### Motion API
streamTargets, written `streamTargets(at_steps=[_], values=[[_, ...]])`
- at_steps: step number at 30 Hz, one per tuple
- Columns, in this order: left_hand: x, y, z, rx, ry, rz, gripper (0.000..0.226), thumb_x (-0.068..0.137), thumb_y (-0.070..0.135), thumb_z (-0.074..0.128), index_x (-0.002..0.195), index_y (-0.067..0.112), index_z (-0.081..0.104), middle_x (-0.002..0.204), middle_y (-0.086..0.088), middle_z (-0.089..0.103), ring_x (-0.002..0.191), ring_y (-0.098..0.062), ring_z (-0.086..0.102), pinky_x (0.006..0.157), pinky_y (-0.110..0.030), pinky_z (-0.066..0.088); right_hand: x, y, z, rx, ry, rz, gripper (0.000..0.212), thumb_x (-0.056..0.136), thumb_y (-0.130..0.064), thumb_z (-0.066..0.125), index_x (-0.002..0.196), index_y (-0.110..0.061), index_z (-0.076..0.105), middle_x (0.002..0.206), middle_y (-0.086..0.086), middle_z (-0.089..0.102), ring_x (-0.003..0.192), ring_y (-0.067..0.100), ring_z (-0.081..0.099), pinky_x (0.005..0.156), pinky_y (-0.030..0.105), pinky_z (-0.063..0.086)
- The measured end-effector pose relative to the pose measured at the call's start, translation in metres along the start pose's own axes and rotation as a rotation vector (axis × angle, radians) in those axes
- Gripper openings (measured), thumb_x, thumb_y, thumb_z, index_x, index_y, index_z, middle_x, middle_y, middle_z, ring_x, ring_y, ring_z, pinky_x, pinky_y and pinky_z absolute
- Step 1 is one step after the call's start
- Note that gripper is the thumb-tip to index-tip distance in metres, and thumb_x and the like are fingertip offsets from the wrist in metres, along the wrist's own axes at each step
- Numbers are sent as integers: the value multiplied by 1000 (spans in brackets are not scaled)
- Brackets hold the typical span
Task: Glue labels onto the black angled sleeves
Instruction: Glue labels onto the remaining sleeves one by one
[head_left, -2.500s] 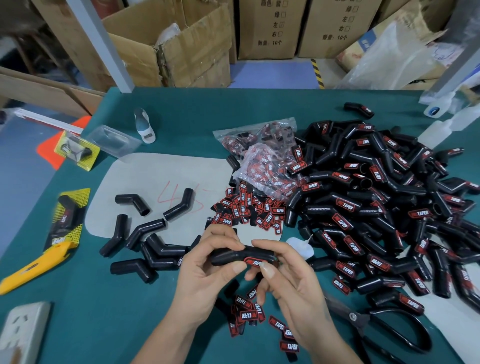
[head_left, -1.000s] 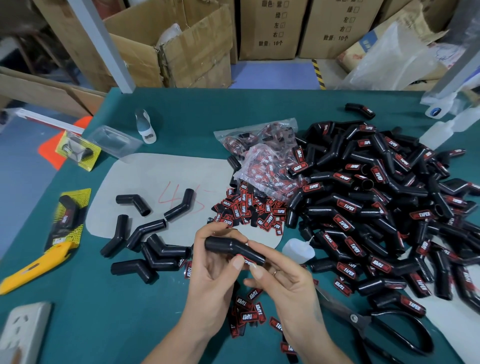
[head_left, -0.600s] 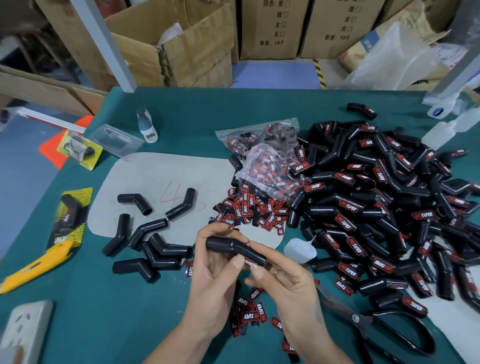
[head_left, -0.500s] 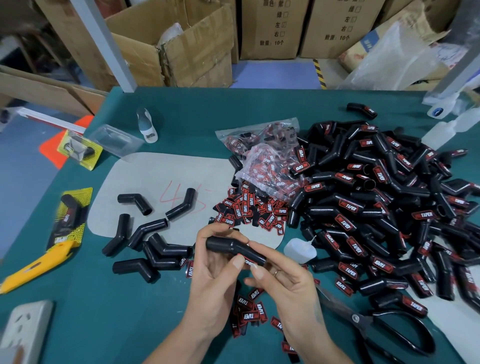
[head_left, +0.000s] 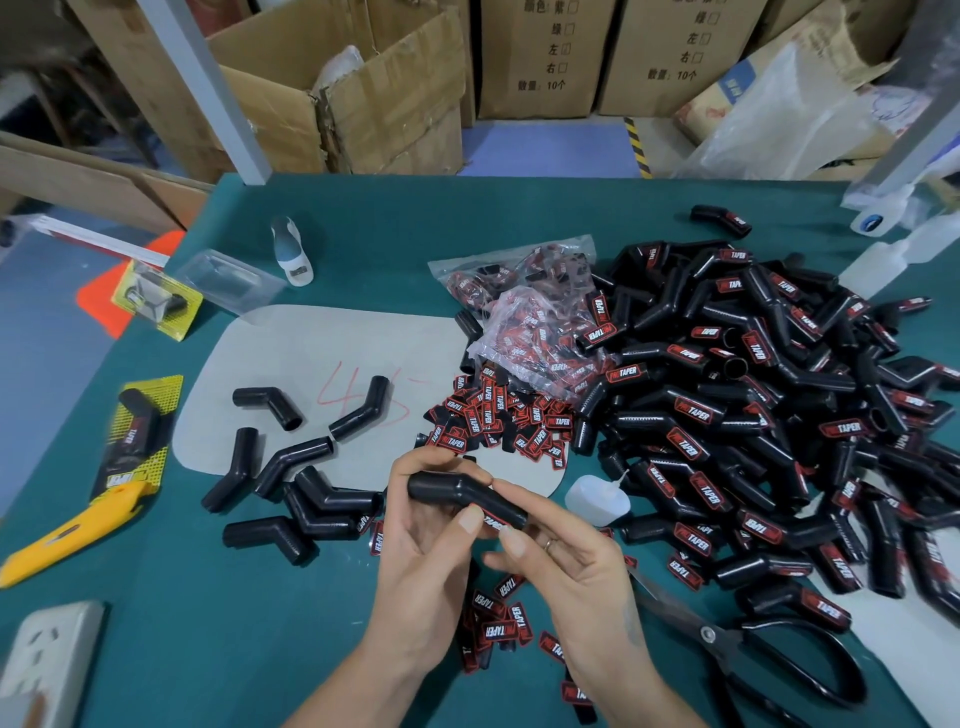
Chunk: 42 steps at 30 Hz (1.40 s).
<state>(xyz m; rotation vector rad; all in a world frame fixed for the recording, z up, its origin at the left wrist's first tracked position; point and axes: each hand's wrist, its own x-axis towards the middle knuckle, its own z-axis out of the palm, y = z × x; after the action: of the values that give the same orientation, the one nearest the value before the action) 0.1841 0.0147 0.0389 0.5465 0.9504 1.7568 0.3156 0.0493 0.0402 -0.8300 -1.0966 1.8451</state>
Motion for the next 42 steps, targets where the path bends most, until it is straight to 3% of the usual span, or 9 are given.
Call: streamTargets(at_steps=[10, 18, 26, 31, 35, 37, 39, 42], values=[[-1, 0, 1, 18, 18, 6, 40, 82, 11, 74, 118, 20, 59, 108, -12, 64, 89, -24, 61, 78, -38, 55, -1, -3, 1, -34, 1, 1, 37, 94, -39, 76, 129, -29, 74, 123, 6, 76, 112, 21, 73, 89, 30, 61], [-1, -2, 1, 6, 29, 6, 41, 81, 11, 74, 117, 18, 58, 106, -14, 62, 87, -29, 57, 80, -47, 46, -1, -2, 3, -41, 17, 12, 34, 92, -28, 72, 125, -31, 77, 118, 7, 77, 108, 20, 74, 87, 30, 61], [-1, 0, 1, 24, 17, 13, 40, 80, 12, 74, 117, 23, 61, 106, -11, 63, 87, -26, 58, 76, -42, 50, -1, -2, 3, -49, 13, 13, 34, 93, -29, 72, 126, -33, 76, 120, 6, 77, 110, 20, 73, 88, 30, 61], [-1, 0, 2, 33, 12, 21, 39, 80, 13, 74, 117, 23, 62, 106, -9, 65, 87, -25, 61, 77, -42, 51, -1, -1, 2, -51, 13, 16, 35, 93, -28, 72, 127, -33, 75, 120, 7, 77, 111, 22, 73, 89, 31, 61], [-1, -2, -1, 24, 10, 8, 41, 82, 13, 73, 120, 22, 62, 108, -11, 64, 91, -27, 59, 84, -50, 44, 0, -1, 2, -44, 16, 8, 34, 93, -29, 72, 127, -32, 76, 118, 8, 77, 111, 24, 74, 88, 30, 61], [1, -2, -4, 36, -11, 1, 41, 85, 15, 72, 124, 21, 61, 112, -11, 64, 93, -27, 59, 83, -48, 48, 0, -1, 1, -35, 24, 2, 34, 93, -28, 72, 126, -32, 76, 117, 8, 78, 110, 26, 74, 87, 30, 61], [5, 2, -9, 70, -32, -2, 43, 88, 17, 70, 130, 17, 61, 120, -13, 64, 99, -27, 59, 86, -36, 54, 1, 0, 0, -16, 39, 1, 34, 93, -29, 72, 126, -31, 76, 115, 10, 78, 108, 27, 75, 86, 30, 61], [13, 10, -19, 253, -50, 54, 39, 93, 22, 66, 131, 15, 66, 129, -15, 66, 119, -29, 60, 101, -31, 50, 1, 3, -2, 2, 58, 11, 34, 93, -29, 70, 127, -31, 75, 116, 13, 77, 109, 30, 75, 86, 32, 61]])
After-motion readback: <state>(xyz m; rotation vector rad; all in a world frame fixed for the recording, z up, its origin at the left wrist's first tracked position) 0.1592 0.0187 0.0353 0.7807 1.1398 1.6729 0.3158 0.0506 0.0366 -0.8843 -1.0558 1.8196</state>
